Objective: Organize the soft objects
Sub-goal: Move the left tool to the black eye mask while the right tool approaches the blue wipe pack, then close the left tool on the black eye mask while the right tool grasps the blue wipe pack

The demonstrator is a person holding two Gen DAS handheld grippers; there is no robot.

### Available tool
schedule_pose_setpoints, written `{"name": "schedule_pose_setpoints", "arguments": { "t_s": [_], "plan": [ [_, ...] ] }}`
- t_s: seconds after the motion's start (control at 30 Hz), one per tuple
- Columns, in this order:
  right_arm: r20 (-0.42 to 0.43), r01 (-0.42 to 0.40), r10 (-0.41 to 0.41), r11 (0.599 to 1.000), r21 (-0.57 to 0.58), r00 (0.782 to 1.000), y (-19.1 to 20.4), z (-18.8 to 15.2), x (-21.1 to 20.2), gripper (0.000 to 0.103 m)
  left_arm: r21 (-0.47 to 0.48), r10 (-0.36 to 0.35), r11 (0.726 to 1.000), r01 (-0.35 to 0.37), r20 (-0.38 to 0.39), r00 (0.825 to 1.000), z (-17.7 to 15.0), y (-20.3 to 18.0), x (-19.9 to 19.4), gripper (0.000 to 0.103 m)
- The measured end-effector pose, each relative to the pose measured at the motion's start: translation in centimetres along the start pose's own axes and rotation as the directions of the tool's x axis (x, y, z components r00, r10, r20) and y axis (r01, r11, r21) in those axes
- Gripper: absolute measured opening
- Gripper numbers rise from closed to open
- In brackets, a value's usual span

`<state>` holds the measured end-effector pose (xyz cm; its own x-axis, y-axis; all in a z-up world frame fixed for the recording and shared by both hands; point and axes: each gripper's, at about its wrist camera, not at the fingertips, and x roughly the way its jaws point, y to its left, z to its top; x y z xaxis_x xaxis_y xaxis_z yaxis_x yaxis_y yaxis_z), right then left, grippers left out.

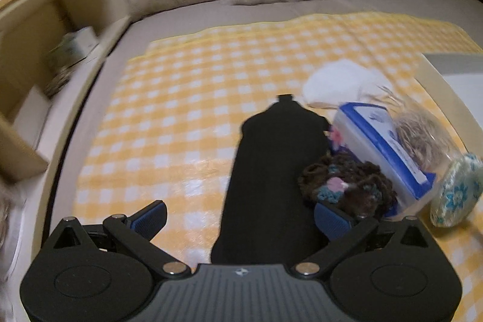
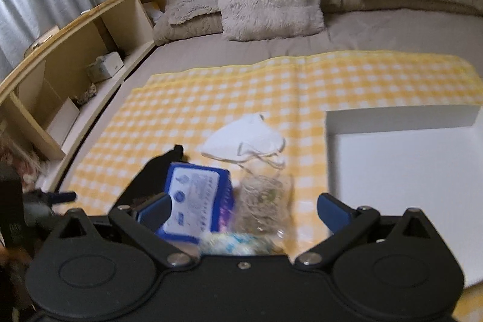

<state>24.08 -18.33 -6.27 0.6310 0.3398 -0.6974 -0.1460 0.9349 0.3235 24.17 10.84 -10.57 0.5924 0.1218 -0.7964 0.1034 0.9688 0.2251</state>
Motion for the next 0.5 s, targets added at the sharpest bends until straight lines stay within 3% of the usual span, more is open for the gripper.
{"name": "schedule_pose_setpoints", "arguments": {
  "t_s": [0.1, 0.27, 0.5],
  "plan": [
    [-0.020, -0.040, 0.041, 0.999, 0.025, 0.999, 0.6, 0.8, 1.6, 0.103, 0.057, -0.040, 0.998, 0.040, 0.005, 0.999, 0.2, -0.7, 0.5, 0.095],
    [-0.097, -0.093, 0.097, 0.995, 0.048, 0.991, 2.1, 1.3, 4.8, 0.098, 0.129, -0.109, 0.985, 0.112, -0.031, 0.994, 0.3, -1.9, 1.7, 0.095],
    [-0.193, -0.107, 0.118, 0.992, 0.062, 0.974, 4.1, 0.7, 9.0, 0.097, 0.140, -0.171, 0.974, 0.180, -0.071, 0.983, 0.3, -2.1, 3.3, 0.096]
  ]
}}
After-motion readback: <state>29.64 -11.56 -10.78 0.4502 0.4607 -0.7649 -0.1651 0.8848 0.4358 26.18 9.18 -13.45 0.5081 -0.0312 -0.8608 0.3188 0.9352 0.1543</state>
